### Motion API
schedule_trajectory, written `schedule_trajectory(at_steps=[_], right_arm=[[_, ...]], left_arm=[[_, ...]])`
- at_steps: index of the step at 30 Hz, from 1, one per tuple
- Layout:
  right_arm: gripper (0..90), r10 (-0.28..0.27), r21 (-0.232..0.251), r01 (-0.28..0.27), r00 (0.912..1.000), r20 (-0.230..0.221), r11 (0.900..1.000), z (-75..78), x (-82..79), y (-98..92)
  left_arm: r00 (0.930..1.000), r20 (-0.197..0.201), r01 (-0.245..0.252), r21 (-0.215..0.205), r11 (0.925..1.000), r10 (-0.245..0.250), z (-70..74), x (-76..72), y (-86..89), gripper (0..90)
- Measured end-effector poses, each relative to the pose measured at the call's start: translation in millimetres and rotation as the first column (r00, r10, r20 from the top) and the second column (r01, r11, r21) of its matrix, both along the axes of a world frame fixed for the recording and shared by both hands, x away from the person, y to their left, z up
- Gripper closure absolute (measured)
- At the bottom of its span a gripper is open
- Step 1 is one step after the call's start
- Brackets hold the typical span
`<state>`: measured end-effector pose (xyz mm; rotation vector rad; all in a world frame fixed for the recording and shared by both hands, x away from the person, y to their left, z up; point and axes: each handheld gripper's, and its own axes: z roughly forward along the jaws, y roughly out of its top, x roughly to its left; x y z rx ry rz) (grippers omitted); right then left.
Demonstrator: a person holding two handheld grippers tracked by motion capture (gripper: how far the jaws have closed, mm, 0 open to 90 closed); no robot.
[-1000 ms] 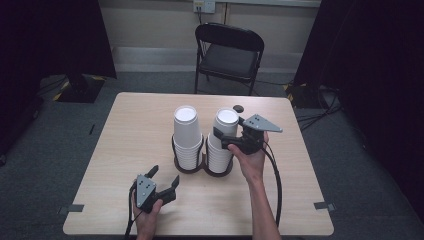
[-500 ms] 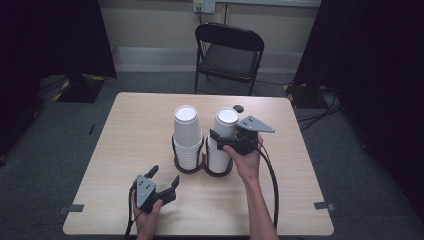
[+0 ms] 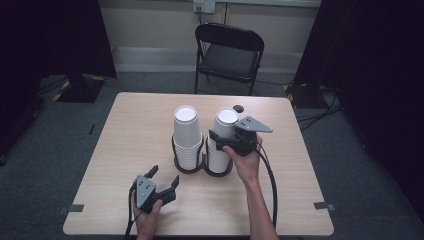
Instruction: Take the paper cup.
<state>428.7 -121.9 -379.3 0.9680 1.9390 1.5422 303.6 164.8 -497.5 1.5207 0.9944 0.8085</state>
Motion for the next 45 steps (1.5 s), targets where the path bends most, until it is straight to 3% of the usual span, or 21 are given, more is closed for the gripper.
schedule_trajectory(at_steps=[11, 21, 32, 39, 45], right_arm=[[15.4, 0.005, 0.014, -0.006, 0.9997, 0.025, 1.0, 10.0, -2.5, -2.9], [15.5, -0.001, 0.059, -0.002, 0.9988, 0.049, 0.998, 14.2, -3.7, -4.9], [15.7, -0.01, 0.063, 0.006, 0.9985, 0.053, 0.998, 25.3, -4.3, -6.3], [16.0, -0.007, 0.078, 0.002, 0.9979, 0.064, 0.997, 32.7, -4.6, -8.9], [15.9, -0.007, 0.083, 0.001, 0.9971, 0.075, 0.997, 39.9, -5.3, -10.9]], left_arm=[[1.0, -0.002, -0.008, 0.001, 1.0, 0.008, 0.0, 0.0, -0.6, 18.9], [0.9999, 0.009, 0.01, 0.005, 0.9999, -0.01, -0.1, -0.9, -0.9, 18.8], [0.9996, 0.008, 0.027, 0.004, 0.9996, -0.027, -0.1, -0.5, -0.2, 18.7], [1.0, 0.004, 0.003, -0.001, 1.0, -0.003, -0.1, -0.3, 0.0, 18.9], [0.9999, 0.012, 0.012, -0.003, 0.9999, -0.012, -0.3, -1.2, 0.0, 20.0]])
